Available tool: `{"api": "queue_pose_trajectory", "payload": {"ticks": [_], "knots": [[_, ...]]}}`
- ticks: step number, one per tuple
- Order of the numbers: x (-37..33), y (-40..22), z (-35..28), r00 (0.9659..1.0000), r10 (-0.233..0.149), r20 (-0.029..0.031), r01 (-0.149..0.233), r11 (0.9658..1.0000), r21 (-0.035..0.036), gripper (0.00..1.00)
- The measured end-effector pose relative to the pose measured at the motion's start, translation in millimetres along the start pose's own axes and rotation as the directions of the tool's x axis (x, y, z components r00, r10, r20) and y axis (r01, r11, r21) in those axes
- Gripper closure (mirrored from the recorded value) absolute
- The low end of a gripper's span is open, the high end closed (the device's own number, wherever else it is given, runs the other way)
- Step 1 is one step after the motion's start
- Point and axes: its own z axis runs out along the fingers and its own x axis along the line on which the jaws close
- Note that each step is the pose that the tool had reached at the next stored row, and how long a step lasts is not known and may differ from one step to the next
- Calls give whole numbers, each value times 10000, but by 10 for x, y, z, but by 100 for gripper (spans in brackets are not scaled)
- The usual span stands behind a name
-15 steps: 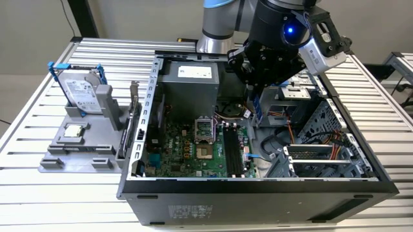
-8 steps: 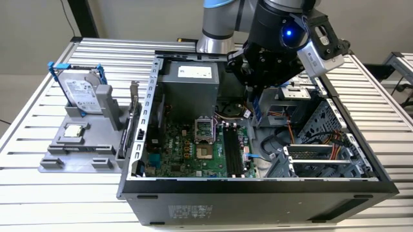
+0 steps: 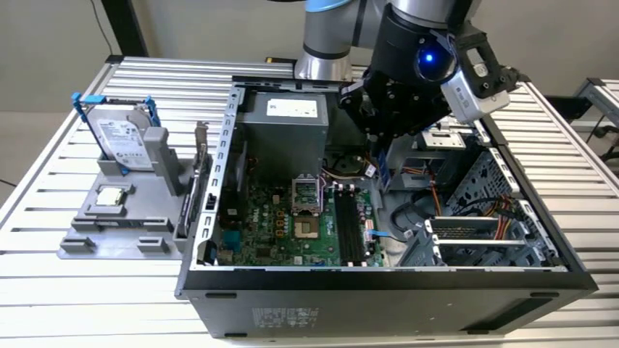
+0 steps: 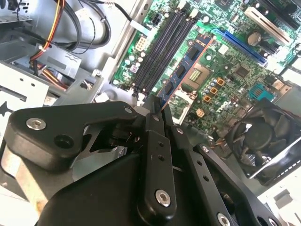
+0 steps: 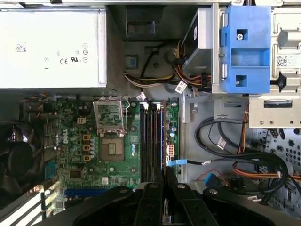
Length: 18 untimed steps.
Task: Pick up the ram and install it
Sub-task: 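Insert the ram into the slot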
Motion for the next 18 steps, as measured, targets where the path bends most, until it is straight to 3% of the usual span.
{"api": "queue_pose_trajectory", "payload": {"ticks": [18], "knots": [[-10,-1,272,10000,1,0,-1,10000,0,100]]}}
